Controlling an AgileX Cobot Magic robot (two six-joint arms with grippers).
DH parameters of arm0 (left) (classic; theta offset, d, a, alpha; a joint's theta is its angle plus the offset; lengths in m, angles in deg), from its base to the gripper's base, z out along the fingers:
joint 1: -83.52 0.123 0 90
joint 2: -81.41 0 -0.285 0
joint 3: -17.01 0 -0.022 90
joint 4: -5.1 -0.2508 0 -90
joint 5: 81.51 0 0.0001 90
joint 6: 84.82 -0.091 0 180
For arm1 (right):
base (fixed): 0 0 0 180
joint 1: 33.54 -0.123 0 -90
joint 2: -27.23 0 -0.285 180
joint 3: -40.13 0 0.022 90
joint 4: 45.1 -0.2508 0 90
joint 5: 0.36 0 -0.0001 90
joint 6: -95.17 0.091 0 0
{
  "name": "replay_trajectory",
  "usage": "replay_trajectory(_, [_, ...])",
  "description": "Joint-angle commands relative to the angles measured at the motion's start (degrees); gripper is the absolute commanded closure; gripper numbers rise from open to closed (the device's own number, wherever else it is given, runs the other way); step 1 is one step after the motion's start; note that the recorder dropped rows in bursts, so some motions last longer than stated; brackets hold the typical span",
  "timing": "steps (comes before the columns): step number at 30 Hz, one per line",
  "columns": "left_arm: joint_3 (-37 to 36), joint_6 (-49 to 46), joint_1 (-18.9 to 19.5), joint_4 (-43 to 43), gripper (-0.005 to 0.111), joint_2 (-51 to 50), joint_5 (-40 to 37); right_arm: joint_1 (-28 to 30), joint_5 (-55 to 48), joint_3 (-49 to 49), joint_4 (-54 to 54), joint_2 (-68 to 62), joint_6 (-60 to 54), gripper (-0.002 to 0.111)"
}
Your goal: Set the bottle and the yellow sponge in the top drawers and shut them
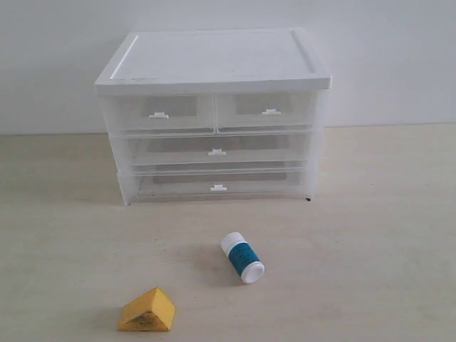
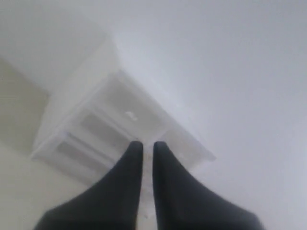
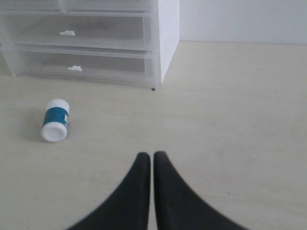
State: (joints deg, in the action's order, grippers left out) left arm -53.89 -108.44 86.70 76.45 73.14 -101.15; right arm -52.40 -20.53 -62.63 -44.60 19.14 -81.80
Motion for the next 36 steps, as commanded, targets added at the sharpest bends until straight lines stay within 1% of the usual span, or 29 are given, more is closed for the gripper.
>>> replay_trajectory(1, [9.3,-22.1,0.2,18.0,0.103,-11.7,-15.2,0.2,0.6,0.0,0.1,0.3,-0.2,0.108])
replay_trajectory(3, [12.5,-26.3,0.2,19.2,0.103,-19.2,-22.1,0.2,0.6,0.0,0.1,0.3,-0.2,0.108])
replay_trajectory(4, [14.3,-28.2,0.2,18.6,0.103,-23.5,-24.4,0.2,0.6,0.0,0.1,0.3,-0.2,0.108])
replay_trajectory(5, [16.2,-29.8,0.2,17.4,0.103,-27.8,-25.1,0.2,0.6,0.0,0.1,0.3,-0.2,0.108])
replay_trajectory(9, [22.9,-30.1,0.2,12.0,0.103,-44.5,-23.6,0.2,0.6,0.0,0.1,0.3,-0.2,0.108])
replay_trajectory(11, [26.0,-30.2,0.2,8.9,0.103,-50.9,-23.9,0.2,0.6,0.0,0.1,0.3,-0.2,0.108])
replay_trajectory(12, [29.0,-31.6,-0.3,6.1,0.103,-57.8,-23.9,0.2,0.6,0.0,0.1,0.3,-0.2,0.108])
replay_trajectory(13, [31.2,-33.6,-1.9,5.2,0.103,-63.1,-22.1,0.2,0.6,0.0,0.1,0.3,-0.2,0.108])
replay_trajectory(14, [31.9,-33.8,-3.1,5.3,0.103,-65.2,-20.2,0.2,0.6,0.0,0.1,0.3,-0.2,0.108])
replay_trajectory(15, [34.1,-34.0,-6.4,4.9,0.103,-68.7,-15.1,0.2,0.6,0.0,0.1,0.3,-0.2,0.108])
replay_trajectory(16, [35.2,-34.5,-8.0,4.0,0.103,-69.9,-13.2,0.2,0.6,0.0,0.1,0.3,-0.2,0.108])
replay_trajectory(17, [38.2,-33.8,-11.8,-0.8,0.103,-72.9,-8.9,0.2,0.6,0.0,0.1,0.3,-0.2,0.108])
replay_trajectory(18, [39.8,-32.6,-13.2,-3.9,0.103,-74.2,-7.6,0.2,0.6,0.0,0.1,0.3,-0.2,0.108])
replay_trajectory(19, [43.0,-28.7,-15.8,-9.8,0.103,-77.4,-4.5,0.2,0.6,0.0,0.1,0.3,-0.2,0.108])
replay_trajectory(20, [44.3,-27.7,-16.4,-12.0,0.103,-79.1,-3.7,0.2,0.6,0.0,0.1,0.3,-0.2,0.108])
replay_trajectory(21, [47.6,-25.3,-16.5,-15.2,0.103,-82.4,-3.2,0.2,0.6,0.0,0.1,0.3,-0.2,0.108])
replay_trajectory(24, [53.7,-25.2,-16.5,-16.3,0.103,-88.8,-1.5,0.2,0.6,0.0,0.1,0.3,-0.2,0.108])
replay_trajectory(26, [55.8,-26.8,-16.5,-18.1,0.103,-91.8,-0.9,0.2,0.6,0.0,0.1,0.3,-0.2,0.108])
replay_trajectory(31, [59.5,-28.0,-16.5,-18.4,0.103,-96.0,2.1,0.2,0.6,0.0,0.1,0.3,-0.2,0.108])
replay_trajectory(36, [63.8,-28.0,-16.5,-19.6,0.103,-99.3,1.3,0.2,0.6,0.0,0.1,0.3,-0.2,0.108])
